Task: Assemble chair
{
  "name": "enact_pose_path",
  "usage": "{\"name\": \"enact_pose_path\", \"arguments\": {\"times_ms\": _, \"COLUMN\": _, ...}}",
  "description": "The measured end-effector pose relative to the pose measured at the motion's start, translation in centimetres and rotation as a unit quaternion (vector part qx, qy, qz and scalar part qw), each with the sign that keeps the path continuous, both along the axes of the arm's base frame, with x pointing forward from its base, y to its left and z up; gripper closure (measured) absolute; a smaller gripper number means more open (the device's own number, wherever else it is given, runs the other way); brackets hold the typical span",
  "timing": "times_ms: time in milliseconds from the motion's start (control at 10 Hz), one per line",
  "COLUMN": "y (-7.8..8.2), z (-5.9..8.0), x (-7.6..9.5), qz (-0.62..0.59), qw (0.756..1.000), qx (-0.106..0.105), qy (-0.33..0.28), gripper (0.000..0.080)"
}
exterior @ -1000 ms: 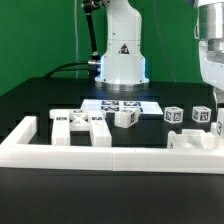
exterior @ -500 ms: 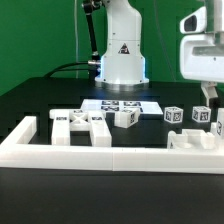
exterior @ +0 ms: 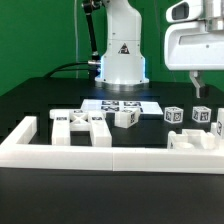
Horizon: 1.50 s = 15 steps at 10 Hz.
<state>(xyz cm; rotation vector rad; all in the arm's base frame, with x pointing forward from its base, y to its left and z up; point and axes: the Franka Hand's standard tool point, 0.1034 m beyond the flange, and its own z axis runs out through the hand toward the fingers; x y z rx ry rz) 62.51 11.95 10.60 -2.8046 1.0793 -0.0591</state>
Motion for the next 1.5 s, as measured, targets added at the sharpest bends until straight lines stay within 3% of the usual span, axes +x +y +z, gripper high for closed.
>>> {"name": "enact_pose_path", "arguments": {"times_ms": 300, "y": 0.6, "z": 0.3, "x": -0.1, "qz": 0.01, "qw": 1.0, "qx": 0.001, "qy": -0.002, "gripper": 0.015}}
{"name": "enact_pose_path", "arguments": {"times_ms": 600, "y": -1.8, "z": 1.6, "x": -2.7, "qz": 0.042, "qw": 0.999, "qx": 0.001, "qy": -0.009, "gripper": 0.015}}
{"name": "enact_pose_path", "arguments": {"times_ms": 700, "y": -2.6, "z": 1.5, "x": -3.1, "qz": 0.042, "qw": 0.999, "qx": 0.0, "qy": -0.007, "gripper": 0.015}}
{"name": "enact_pose_path", "arguments": {"times_ms": 1100, "y": -2.7, "z": 0.8, "x": -3.0, "qz": 0.044, "qw": 0.999, "qx": -0.004, "qy": -0.011, "gripper": 0.015}}
{"name": "enact_pose_path", "arguments": {"times_ms": 1300, "y": -3.7, "z": -0.5, "x": -4.5, "qz": 0.041, "qw": 0.999, "qx": -0.011, "qy": -0.009, "gripper": 0.015}}
{"name": "enact_pose_path", "arguments": {"times_ms": 1500, "y": -5.8, "z": -0.2, "x": -6.0, "qz": 0.061, "qw": 0.998, "qx": -0.012, "qy": -0.006, "gripper": 0.015}}
